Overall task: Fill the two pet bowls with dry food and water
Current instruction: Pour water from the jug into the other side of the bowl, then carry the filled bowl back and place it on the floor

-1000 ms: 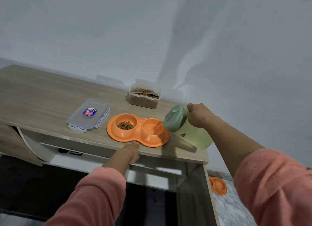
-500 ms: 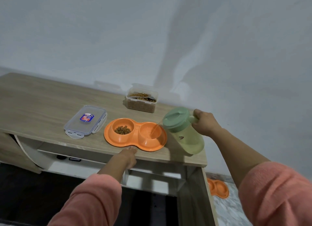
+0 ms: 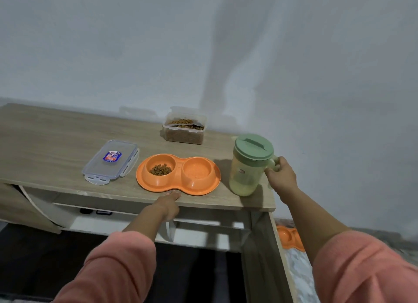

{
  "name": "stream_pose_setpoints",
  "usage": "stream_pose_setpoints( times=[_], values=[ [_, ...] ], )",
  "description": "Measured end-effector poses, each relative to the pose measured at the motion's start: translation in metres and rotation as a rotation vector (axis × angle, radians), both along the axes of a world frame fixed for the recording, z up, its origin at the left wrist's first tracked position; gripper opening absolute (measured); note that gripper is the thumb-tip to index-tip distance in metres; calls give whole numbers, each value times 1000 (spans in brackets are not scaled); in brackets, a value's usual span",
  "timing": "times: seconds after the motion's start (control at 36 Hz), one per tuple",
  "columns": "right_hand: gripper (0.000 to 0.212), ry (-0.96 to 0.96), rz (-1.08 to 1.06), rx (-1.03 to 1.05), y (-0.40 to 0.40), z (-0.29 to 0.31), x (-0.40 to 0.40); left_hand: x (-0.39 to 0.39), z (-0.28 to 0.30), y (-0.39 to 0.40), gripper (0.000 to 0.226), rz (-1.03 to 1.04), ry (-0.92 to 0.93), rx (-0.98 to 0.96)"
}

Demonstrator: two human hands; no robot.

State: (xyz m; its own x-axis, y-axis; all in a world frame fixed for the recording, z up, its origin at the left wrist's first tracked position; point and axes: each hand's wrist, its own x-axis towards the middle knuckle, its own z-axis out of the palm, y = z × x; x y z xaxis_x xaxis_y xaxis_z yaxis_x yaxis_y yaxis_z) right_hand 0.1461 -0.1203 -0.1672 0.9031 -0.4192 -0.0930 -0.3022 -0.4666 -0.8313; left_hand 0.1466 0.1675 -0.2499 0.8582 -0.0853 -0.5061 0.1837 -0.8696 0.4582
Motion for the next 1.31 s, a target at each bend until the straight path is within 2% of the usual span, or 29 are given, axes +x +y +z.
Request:
stream_pose_setpoints(
  times=[0.08, 0.28, 0.36, 0.58, 0.64, 0.69, 0.75, 0.83, 0.94, 1.03, 1.17, 1.31],
  values=[
    [15, -4, -41, 20, 5, -6, -3, -6, -6, 3, 55, 30, -45, -51],
    [55, 30, -198, 122, 13, -6, -5, -24, -21, 14, 47, 132, -200, -130],
    [61, 53, -284, 183, 17, -8, -6, -26, -21, 19, 46, 156, -213, -138],
    [56, 262, -408, 170, 31, -14, -4, -17, -18, 34, 41, 105, -193, -79],
    [54, 296, -471, 220, 34, -14, -4, -12, -17, 37, 34, 115, -209, -51],
    [49, 342, -498, 266, 39, -12, -10, -8, -12, 39, 27, 173, -301, 15],
    [45, 401, -449, 332, 45, -18, -12, -3, -8, 45, 31, 268, -432, 61],
    [42, 434, -365, 504, 66, -30, -14, 12, -5, 60, 31, 435, -529, 10],
    [44, 375, -306, 539, 102, -44, -6, 41, -7, 82, 43, 513, -448, 9],
    [65, 357, -357, 422, 121, -71, 15, 60, -12, 96, 56, 494, -372, 2],
    [61, 360, -425, 319, 170, -54, 32, 79, -15, 107, 68, 402, -219, -13],
    [65, 413, -479, 222, 197, -58, 48, 91, -10, 115, 65, 311, -158, -10]
  ],
)
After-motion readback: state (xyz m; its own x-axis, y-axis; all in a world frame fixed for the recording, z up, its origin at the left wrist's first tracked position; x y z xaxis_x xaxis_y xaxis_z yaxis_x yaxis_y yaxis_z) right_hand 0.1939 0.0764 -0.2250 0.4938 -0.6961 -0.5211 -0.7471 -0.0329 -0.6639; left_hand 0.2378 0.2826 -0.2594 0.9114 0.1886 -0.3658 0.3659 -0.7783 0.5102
